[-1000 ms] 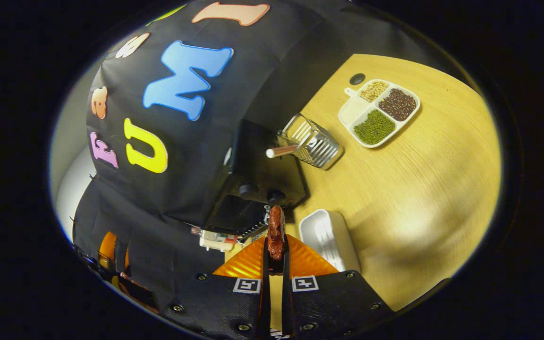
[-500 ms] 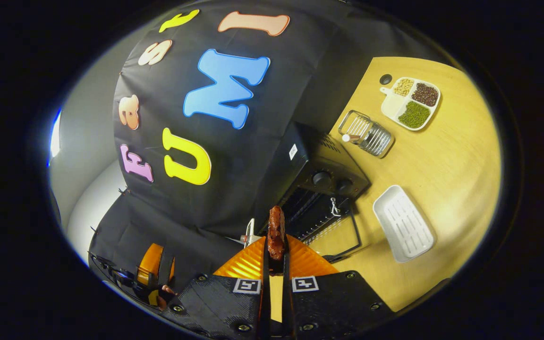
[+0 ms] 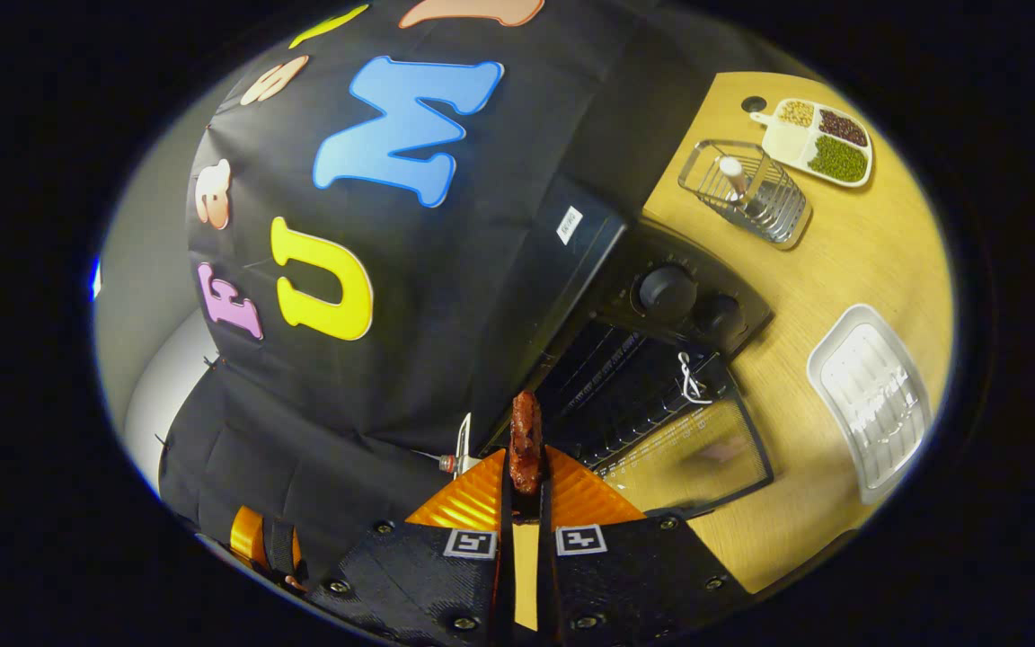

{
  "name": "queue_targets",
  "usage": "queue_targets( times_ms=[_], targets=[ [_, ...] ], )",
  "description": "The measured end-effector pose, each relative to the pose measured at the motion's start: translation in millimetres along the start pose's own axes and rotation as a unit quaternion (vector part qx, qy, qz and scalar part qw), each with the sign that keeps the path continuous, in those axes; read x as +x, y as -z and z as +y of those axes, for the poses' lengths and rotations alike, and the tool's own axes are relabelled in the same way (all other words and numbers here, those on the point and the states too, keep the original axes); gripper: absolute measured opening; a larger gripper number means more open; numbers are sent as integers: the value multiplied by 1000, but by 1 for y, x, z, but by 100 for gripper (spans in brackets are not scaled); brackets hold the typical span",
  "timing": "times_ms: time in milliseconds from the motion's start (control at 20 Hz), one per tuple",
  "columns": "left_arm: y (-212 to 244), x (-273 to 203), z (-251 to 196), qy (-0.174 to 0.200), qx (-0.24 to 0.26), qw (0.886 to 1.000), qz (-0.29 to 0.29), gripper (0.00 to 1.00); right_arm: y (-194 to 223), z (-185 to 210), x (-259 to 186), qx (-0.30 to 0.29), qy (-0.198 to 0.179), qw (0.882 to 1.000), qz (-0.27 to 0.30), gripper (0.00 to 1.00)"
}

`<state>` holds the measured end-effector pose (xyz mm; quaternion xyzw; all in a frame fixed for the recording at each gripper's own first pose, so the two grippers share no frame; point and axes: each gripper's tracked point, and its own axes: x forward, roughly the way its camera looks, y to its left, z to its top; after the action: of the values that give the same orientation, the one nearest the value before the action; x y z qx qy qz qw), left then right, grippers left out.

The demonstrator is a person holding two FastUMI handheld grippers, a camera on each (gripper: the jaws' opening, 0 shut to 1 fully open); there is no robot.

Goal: Open the electric oven with the left hand, put the food in, and close the electric oven.

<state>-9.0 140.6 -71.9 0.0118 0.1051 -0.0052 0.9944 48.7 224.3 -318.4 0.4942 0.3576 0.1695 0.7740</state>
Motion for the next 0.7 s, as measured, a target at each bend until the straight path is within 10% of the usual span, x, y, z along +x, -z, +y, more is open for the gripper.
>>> queue_targets(
  times_ms=[700],
  targets=[
    [29, 4, 49, -40, 7, 998, 41, 99, -17, -41, 129, 62, 47, 994, -82, 10]
  ],
)
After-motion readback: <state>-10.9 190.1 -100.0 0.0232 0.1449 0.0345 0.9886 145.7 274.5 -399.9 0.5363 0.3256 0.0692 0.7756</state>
